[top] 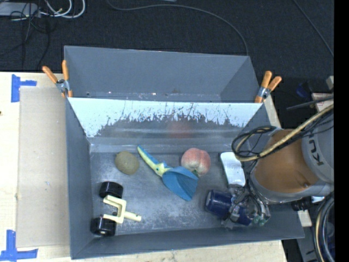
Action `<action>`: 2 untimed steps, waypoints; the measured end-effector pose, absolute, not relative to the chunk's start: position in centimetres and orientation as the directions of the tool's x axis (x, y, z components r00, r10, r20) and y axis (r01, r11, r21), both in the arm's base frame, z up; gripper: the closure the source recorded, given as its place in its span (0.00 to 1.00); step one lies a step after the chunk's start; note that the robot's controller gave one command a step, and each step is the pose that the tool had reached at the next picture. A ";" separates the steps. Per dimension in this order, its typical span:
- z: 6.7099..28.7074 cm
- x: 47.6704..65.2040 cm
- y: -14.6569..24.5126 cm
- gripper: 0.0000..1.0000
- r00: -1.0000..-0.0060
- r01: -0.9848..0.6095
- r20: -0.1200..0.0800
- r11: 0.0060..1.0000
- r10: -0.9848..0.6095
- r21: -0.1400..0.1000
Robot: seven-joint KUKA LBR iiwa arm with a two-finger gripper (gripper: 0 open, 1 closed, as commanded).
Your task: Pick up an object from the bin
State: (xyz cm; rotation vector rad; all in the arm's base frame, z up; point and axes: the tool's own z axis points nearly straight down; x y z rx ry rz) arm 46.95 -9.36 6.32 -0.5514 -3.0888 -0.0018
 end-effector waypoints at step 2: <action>7.5 46.8 -9.4 1.00 -0.932 0.363 0.010 0.932 0.363 0.000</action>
Offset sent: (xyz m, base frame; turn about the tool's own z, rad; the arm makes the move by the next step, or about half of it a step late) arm 0.0001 -0.0001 0.0345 0.0000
